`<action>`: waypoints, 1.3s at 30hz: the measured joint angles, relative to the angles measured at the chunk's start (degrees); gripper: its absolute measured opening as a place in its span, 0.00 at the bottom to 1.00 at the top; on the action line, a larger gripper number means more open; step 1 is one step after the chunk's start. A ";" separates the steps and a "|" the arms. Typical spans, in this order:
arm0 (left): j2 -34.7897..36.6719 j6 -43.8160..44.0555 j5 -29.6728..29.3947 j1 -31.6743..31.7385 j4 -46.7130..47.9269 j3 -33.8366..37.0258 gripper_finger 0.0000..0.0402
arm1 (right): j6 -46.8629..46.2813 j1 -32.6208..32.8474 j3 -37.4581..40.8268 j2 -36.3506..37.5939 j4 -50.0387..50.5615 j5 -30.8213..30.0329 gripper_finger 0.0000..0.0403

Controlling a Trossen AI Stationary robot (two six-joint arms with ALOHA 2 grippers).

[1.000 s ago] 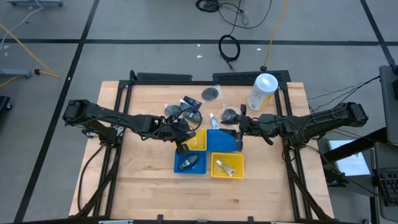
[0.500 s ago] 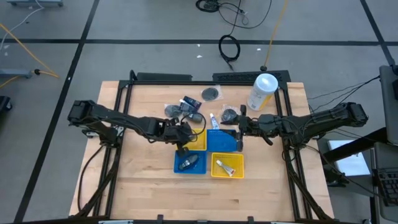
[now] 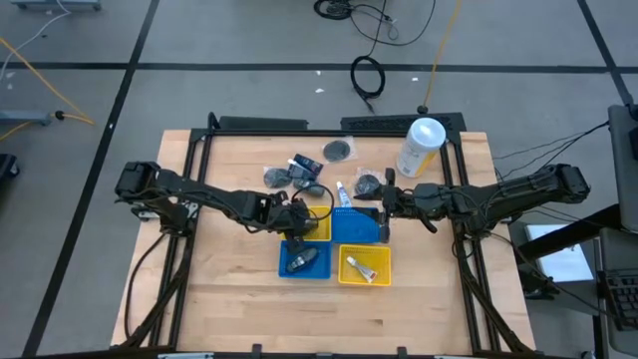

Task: Pick & Place Travel size toiletries
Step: Put the black hairbrush into the top yellow basket, then put the black deodorant into the bottom blue basket

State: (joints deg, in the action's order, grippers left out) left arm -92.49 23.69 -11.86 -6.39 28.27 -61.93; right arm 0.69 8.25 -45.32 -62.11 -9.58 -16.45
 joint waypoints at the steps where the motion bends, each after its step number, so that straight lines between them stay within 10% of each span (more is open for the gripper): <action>1: 0.00 0.01 0.00 0.00 -0.52 0.00 0.26 | 0.00 0.00 0.00 0.00 -0.01 0.00 0.30; 13: 0.49 -2.87 -2.87 2.06 1.24 -0.04 0.52 | 0.00 0.00 0.00 0.00 0.21 0.00 0.29; 26: 3.37 -17.80 -15.93 6.94 -1.60 -0.07 0.57 | -0.04 -0.02 0.00 0.00 1.15 0.02 0.29; 39: 1.02 -30.00 7.33 22.81 -4.75 -0.10 0.57 | -0.48 -0.02 0.00 0.00 1.26 0.02 0.29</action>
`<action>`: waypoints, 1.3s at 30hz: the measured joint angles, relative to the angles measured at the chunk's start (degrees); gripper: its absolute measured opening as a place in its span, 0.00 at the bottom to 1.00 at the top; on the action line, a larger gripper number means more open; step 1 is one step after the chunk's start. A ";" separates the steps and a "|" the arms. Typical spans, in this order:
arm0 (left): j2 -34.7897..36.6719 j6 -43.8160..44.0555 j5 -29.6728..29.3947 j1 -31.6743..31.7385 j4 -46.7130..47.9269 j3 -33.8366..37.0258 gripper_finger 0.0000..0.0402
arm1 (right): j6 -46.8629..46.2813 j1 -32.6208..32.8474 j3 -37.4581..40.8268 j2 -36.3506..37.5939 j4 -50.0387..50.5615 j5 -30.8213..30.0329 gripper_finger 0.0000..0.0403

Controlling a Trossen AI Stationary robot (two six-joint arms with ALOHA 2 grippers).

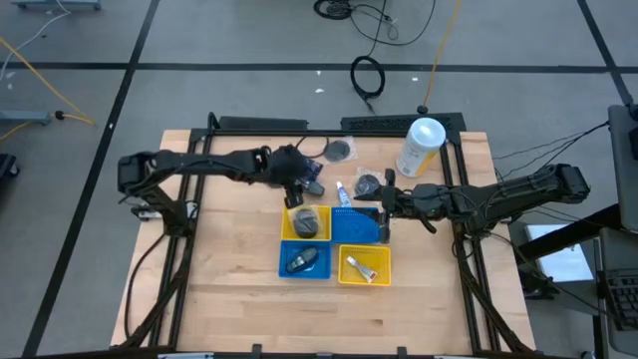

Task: Pick & Place Travel size toiletries
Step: Put the black deodorant into the bottom blue basket

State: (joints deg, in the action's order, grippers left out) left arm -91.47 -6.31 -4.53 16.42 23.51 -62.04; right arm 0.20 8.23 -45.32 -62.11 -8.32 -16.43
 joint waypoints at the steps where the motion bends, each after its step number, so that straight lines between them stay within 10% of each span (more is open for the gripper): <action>1: -0.68 -0.76 1.67 0.49 -0.39 0.02 0.57 | -0.01 0.00 0.00 0.00 0.00 0.00 0.29; 39: -17.51 -13.09 7.29 3.82 -11.29 -0.02 0.57 | 0.88 -1.16 5.44 -0.02 -6.82 0.04 0.28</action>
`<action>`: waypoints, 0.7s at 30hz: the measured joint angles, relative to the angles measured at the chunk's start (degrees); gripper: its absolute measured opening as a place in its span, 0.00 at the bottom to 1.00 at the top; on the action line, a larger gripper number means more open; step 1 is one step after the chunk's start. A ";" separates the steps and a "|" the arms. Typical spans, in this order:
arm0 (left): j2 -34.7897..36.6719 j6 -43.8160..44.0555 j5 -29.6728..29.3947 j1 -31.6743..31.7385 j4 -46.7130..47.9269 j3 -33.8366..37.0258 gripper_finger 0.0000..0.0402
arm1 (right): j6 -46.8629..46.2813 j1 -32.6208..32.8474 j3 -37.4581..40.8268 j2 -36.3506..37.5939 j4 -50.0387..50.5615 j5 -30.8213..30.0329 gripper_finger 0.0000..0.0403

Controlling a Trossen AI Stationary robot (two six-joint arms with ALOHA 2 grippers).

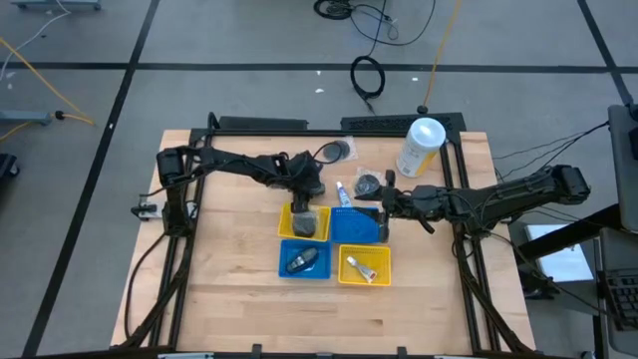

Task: Pick & Place Travel size toiletries
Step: Put the black deodorant into the bottom blue basket

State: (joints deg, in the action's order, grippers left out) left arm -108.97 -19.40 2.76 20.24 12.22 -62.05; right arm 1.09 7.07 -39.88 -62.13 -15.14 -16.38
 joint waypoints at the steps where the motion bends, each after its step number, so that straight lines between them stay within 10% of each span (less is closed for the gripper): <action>1: 0.11 0.00 0.44 0.06 -0.04 0.01 0.57 | 0.03 0.00 0.00 0.00 -0.02 0.01 0.28; 21: 3.85 3.03 1.32 0.28 0.47 -0.20 0.42 | 0.04 0.00 0.02 0.00 0.43 0.00 0.28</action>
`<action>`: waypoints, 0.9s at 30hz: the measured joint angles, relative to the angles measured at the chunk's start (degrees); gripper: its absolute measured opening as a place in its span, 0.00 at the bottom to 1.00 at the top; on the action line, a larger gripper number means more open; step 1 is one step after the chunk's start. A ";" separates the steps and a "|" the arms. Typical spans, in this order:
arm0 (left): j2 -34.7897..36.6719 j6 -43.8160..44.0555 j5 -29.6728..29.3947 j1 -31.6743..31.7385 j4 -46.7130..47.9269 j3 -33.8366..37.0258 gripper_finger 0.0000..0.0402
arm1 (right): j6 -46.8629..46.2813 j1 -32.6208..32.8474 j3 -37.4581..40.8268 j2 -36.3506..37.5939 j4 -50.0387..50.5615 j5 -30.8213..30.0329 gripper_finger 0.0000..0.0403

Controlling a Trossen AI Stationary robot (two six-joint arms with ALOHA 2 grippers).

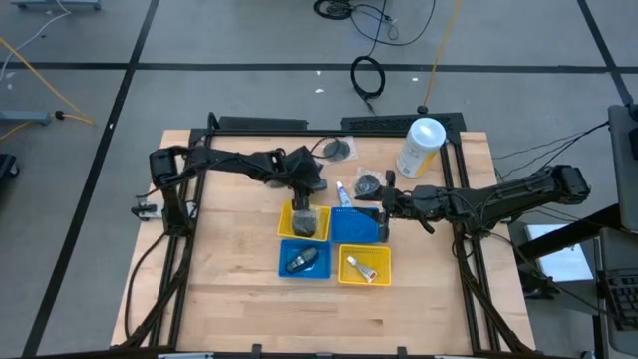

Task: Pick & Place Travel size toiletries
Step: Put the black deodorant into the bottom blue basket

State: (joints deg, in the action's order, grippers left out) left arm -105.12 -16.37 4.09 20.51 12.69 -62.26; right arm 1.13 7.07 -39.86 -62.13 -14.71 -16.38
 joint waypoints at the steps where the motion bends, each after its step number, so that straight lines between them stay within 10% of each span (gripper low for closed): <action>1: 1.08 0.05 0.03 0.00 0.42 0.00 0.42 | -0.02 0.00 0.00 0.00 0.01 -0.02 0.28; 14: 17.35 5.98 4.98 -2.72 7.26 -0.13 0.41 | -1.45 0.00 0.00 0.00 0.46 -0.02 0.28; 27: 22.16 18.39 0.22 -19.35 17.37 -0.09 0.41 | -3.83 0.02 0.00 0.00 1.39 0.02 0.28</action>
State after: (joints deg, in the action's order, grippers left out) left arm -82.96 2.02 4.30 1.16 30.07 -62.35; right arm -2.70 7.09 -39.86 -62.13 -13.32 -16.36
